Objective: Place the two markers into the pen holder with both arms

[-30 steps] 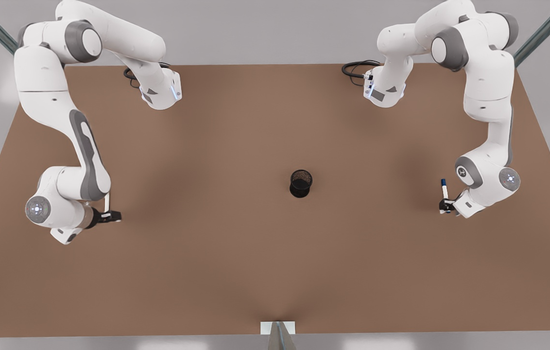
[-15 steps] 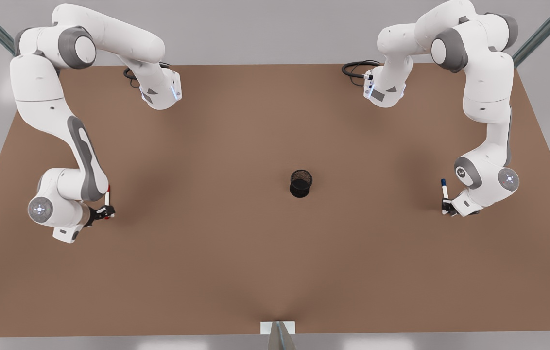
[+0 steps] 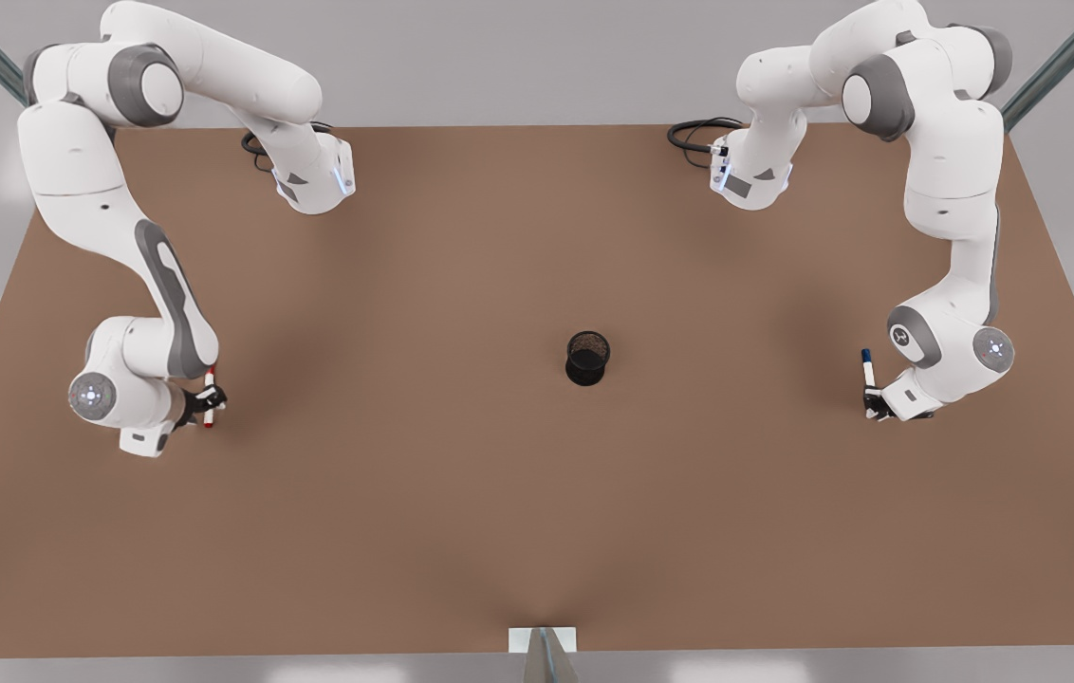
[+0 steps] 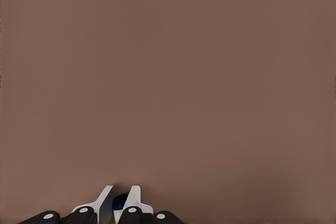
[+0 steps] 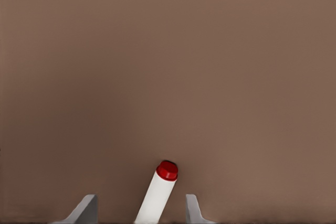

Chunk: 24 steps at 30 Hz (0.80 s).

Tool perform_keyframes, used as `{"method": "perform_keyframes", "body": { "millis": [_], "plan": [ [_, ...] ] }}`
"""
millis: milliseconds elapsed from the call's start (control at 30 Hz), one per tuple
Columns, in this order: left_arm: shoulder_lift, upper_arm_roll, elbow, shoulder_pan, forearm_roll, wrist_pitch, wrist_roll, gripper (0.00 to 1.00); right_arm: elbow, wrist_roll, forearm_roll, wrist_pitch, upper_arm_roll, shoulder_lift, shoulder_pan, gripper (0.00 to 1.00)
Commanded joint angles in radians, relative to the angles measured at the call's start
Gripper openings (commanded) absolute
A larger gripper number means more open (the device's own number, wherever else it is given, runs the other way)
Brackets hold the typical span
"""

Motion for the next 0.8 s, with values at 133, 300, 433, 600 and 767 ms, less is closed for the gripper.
{"method": "perform_keyframes", "body": {
  "millis": [133,300,433,600,767],
  "plan": [
    [-0.002,0.000,-0.003,-0.004,-0.004,-0.007,-0.078,0.21,-0.037,0.041,0.001,0.046,0.007,-0.016,-0.024,0.65],
    [-0.009,-0.014,-0.001,-0.013,-0.004,-0.022,-0.158,0.21,-0.060,0.043,0.001,0.079,0.008,-0.022,-0.032,0.51],
    [-0.028,-0.016,0.020,-0.030,0.007,-0.072,-0.209,0.21,-0.058,0.049,0.001,0.082,0.008,-0.019,-0.030,0.47],
    [-0.063,-0.032,0.154,-0.056,0.107,-0.297,-0.388,0.21,-0.058,0.052,0.001,0.105,0.008,-0.008,-0.035,0.47],
    [-0.071,-0.075,0.249,-0.056,0.229,-0.395,-0.496,0.21,-0.058,0.052,0.001,0.102,0.008,-0.008,-0.033,0.29]
  ]
}}
